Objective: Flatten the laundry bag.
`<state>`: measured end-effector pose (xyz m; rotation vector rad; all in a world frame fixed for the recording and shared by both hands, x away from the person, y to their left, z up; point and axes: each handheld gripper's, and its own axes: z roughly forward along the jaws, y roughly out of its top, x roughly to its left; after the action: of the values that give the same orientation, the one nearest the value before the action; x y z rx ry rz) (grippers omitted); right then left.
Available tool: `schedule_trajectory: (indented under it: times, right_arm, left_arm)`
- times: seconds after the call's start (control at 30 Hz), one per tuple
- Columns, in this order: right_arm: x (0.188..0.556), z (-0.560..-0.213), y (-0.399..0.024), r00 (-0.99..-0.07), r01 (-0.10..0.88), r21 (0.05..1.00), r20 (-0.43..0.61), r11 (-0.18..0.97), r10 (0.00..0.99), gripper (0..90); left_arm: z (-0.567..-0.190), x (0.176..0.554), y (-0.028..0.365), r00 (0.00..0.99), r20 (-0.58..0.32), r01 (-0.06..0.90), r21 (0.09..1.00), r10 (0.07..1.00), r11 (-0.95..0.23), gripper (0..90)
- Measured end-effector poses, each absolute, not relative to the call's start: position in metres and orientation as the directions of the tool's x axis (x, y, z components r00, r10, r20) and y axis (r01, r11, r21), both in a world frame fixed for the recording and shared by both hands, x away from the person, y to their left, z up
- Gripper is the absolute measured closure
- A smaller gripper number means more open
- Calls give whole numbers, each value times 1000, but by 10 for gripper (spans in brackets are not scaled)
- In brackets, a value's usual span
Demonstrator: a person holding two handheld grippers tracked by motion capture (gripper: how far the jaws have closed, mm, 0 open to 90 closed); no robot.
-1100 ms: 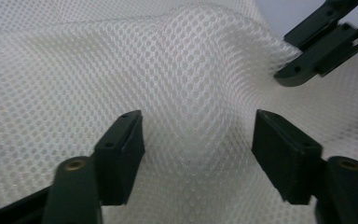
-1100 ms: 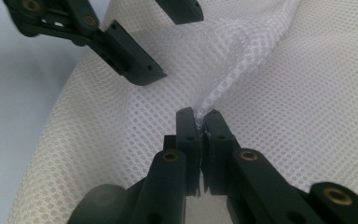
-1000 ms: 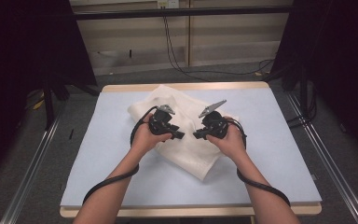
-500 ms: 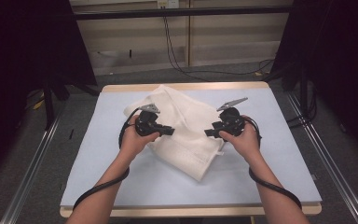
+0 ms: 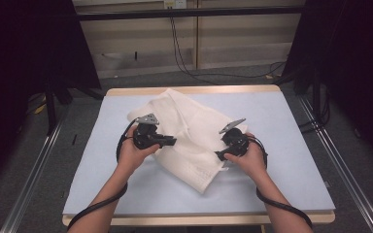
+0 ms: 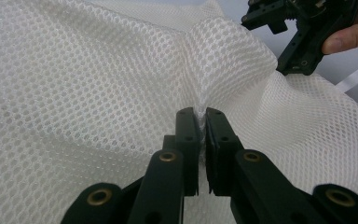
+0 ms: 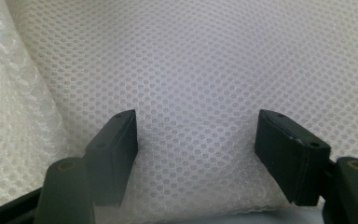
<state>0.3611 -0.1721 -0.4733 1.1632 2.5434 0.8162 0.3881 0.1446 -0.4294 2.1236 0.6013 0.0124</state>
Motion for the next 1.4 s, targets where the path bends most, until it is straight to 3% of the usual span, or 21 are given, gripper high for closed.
schedule_trajectory:
  times: [0.27, 0.43, 0.5, 0.67, 0.97, 1.4]
  right_arm:
    - [364, -469, -165, -644, 656, 529, 19, 539, 765, 420]
    - [362, -466, -161, -672, 639, 521, 18, 566, 740, 594]
    - [361, -466, -161, -693, 617, 536, 25, 575, 720, 751]
    - [361, -467, -161, -686, 619, 551, 34, 559, 727, 868]
    - [364, -464, -158, -681, 642, 513, 41, 569, 731, 900]
    - [385, -453, -181, -607, 656, 558, -11, 508, 795, 900]
  left_arm:
    - [-436, 386, 152, 870, -223, 431, 776, 439, -460, 850]
    - [-439, 383, 154, 868, -215, 431, 774, 449, -463, 850]
    - [-439, 382, 154, 861, -219, 442, 769, 458, -463, 850]
    - [-436, 378, 155, 860, -198, 436, 764, 471, -476, 850]
    - [-436, 376, 160, 855, -223, 451, 766, 469, -458, 850]
    - [-431, 374, 153, 871, -229, 420, 805, 435, -419, 850]
